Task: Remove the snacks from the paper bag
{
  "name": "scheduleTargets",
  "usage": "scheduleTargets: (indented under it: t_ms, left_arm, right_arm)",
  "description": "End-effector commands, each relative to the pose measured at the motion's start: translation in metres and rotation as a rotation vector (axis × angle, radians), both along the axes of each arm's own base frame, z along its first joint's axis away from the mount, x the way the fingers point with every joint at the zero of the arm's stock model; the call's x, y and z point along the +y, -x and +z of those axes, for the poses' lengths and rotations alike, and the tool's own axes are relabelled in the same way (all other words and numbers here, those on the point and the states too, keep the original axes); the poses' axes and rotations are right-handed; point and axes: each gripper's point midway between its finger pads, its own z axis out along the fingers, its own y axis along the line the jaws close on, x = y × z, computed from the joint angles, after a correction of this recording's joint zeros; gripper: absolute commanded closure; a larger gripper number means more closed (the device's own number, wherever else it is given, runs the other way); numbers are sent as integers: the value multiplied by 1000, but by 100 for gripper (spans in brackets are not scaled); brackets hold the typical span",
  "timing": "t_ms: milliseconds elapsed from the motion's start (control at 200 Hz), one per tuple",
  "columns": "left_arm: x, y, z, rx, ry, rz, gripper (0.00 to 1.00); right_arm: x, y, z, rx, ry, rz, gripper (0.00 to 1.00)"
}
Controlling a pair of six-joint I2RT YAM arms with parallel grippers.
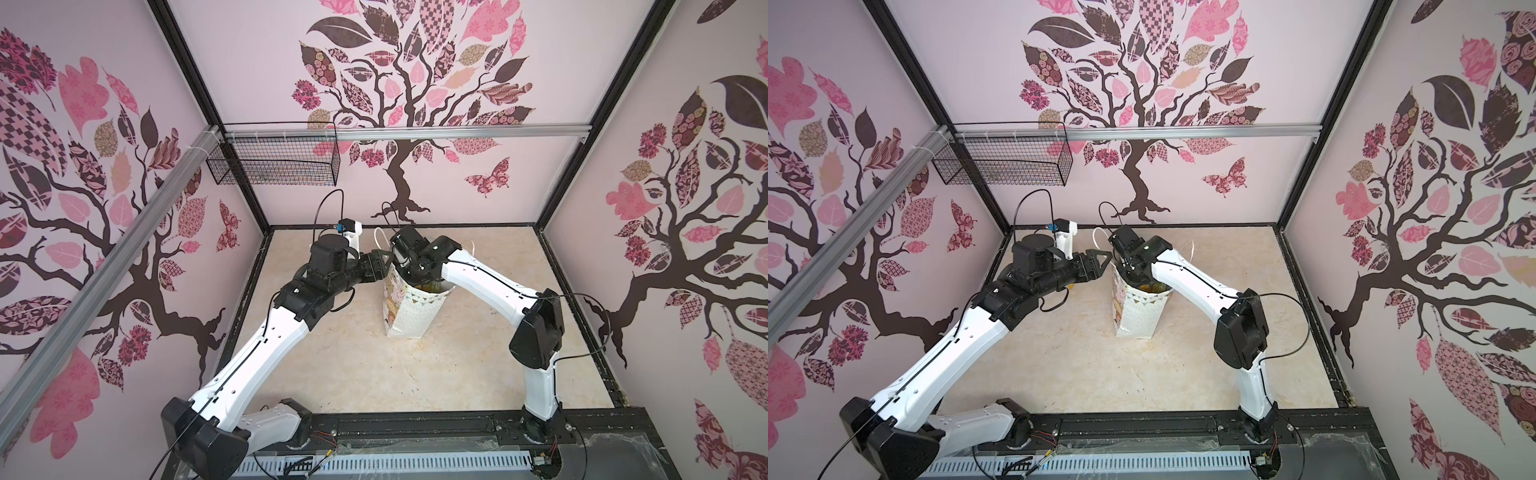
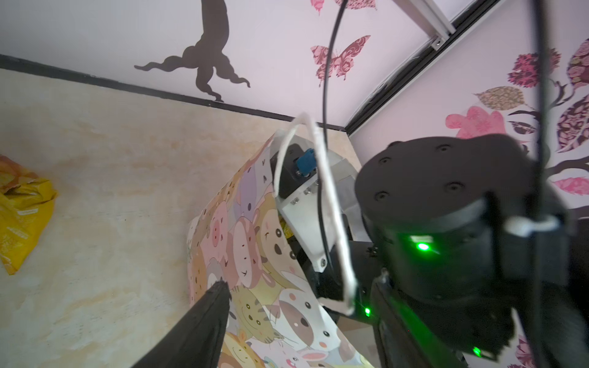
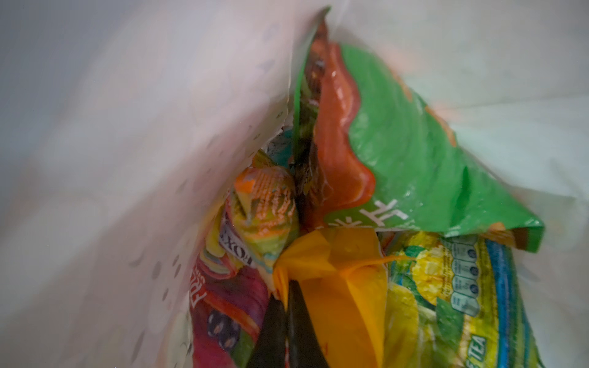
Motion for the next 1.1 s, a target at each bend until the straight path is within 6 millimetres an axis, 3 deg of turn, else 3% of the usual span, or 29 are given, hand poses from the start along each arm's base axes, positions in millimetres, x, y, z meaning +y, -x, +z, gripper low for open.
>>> scheduleTargets:
  t_ms: [0,125,275,670,885,1090]
  left_arm:
    - [2,-8,-30,57,-16,45,31]
    - [-12,-10,-47,103,-14,-12,33]
    - [-12,-10,-63,137,-25,-11,39]
    - [15,-2,-98,208,-59,68,48]
    - [19,0,-101,215,-47,66,50]
    - [17,-1,-88,179,-38,47,48]
  right_arm:
    - [2,3,103,-164,-194,-3,100]
    - [2,5,108,-164,-207,1,100]
    - [1,6,111,-168,-213,2,100]
    - [-10,2,137,-248,-215,-35,100]
    - [-11,-1,151,-282,-230,-40,100]
    - [-13,-5,157,-305,-217,-47,100]
